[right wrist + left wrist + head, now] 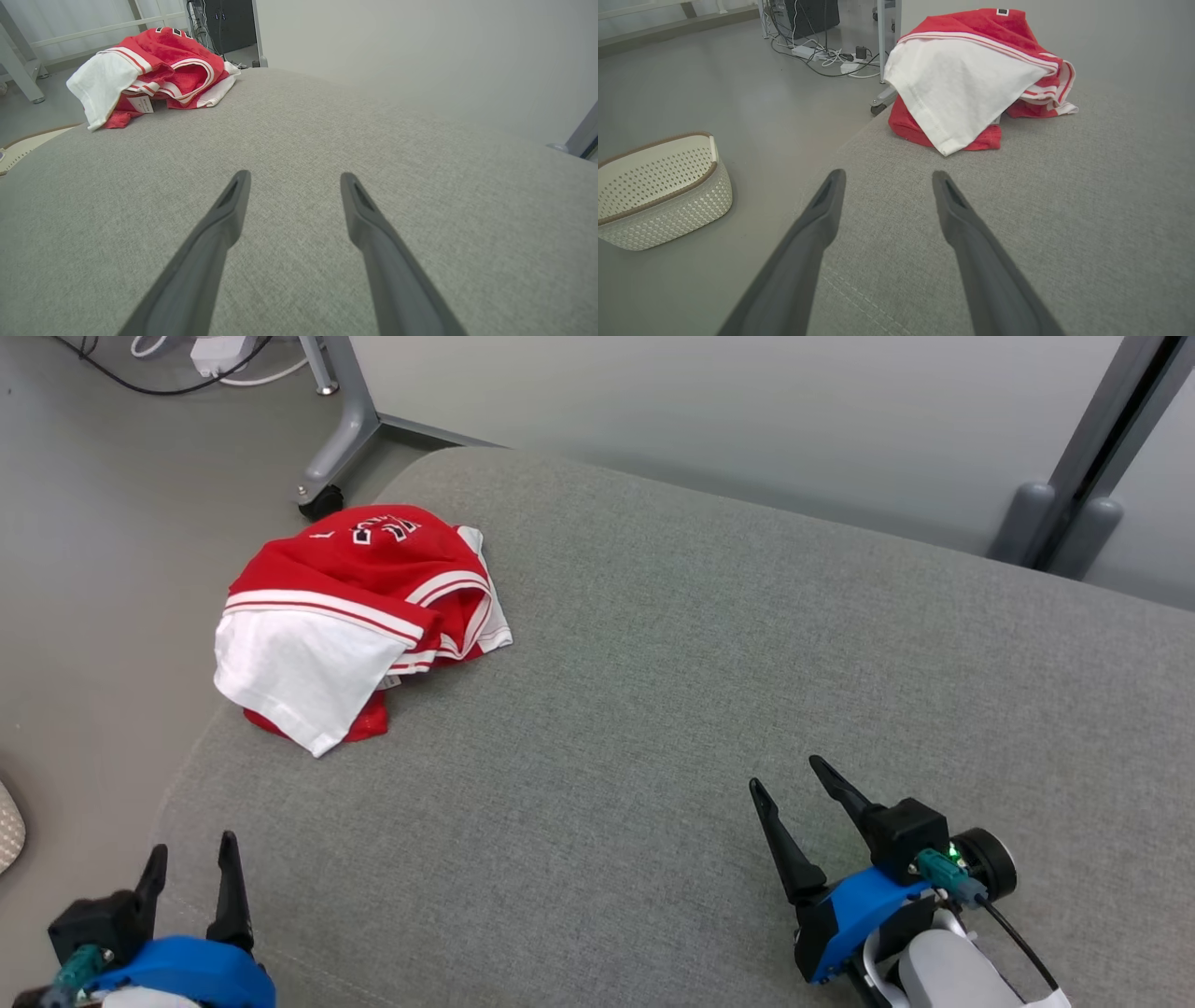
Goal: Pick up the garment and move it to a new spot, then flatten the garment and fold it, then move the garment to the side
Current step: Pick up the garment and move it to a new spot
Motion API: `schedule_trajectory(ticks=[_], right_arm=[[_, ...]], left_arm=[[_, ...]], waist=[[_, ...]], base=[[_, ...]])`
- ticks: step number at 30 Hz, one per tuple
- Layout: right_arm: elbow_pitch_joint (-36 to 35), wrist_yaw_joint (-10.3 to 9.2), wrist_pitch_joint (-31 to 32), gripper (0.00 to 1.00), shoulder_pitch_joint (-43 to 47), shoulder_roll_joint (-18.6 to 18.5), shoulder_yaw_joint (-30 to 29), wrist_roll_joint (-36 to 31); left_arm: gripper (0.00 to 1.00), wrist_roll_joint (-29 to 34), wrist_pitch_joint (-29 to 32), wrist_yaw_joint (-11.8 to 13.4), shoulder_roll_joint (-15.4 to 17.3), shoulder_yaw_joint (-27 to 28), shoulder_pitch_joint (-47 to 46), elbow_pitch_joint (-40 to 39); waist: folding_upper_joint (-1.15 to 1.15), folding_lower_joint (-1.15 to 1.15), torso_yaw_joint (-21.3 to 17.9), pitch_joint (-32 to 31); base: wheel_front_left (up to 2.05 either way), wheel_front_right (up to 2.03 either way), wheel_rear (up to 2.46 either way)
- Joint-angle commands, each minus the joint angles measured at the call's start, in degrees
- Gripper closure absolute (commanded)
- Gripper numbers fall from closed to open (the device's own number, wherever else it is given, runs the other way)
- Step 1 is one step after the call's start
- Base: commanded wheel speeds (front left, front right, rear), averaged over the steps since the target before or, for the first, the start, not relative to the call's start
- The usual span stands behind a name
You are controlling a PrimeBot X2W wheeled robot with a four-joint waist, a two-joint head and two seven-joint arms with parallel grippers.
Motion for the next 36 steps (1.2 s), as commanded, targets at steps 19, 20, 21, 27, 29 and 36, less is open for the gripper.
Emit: schedule_trajectory(ticks=[19,20,21,27,29,36], right_arm=[[0.08,-0.01,-0.07,0.00,-8.95,-0.35,2.70,-5.80],[0.14,-0.02,-0.07,0.00,-9.26,-0.50,2.71,-5.91],[0.31,-0.05,-0.06,0.00,-9.45,-0.63,2.69,-6.19],[0.74,-0.08,0.15,0.00,-10.29,-1.27,2.67,-6.84],[0.75,-0.11,0.25,0.00,-10.44,-1.37,2.68,-7.05],[0.44,-0.14,0.38,0.00,-11.13,-1.82,3.33,-7.14]], left_arm=[[0.00,-23.92,-0.15,-0.05,21.24,-25.89,-28.82,2.11],[0.00,-25.43,-0.15,-0.05,22.38,-28.02,-30.15,2.60],[0.00,-26.72,-0.15,0.00,23.22,-29.97,-31.20,2.91],[0.00,-33.83,-0.15,0.01,27.88,-39.60,-37.03,5.90],[0.00,-35.30,-0.15,0.01,28.78,-41.56,-38.57,7.16],[0.00,-42.11,1.38,0.01,29.51,-47.42,-41.29,13.72]], waist=[[0.00,0.00,-7.30,15.45],[0.00,0.00,-7.74,16.13],[0.00,0.00,-8.17,16.72],[0.00,0.00,-10.61,19.51],[0.00,0.00,-11.36,20.37],[0.00,0.00,-13.85,22.76]], base=[[0.00,0.00,0.00],[0.00,0.00,0.00],[0.00,0.00,0.00],[0.00,0.00,0.00],[0.00,0.00,0.00],[0.00,0.00,0.00]])
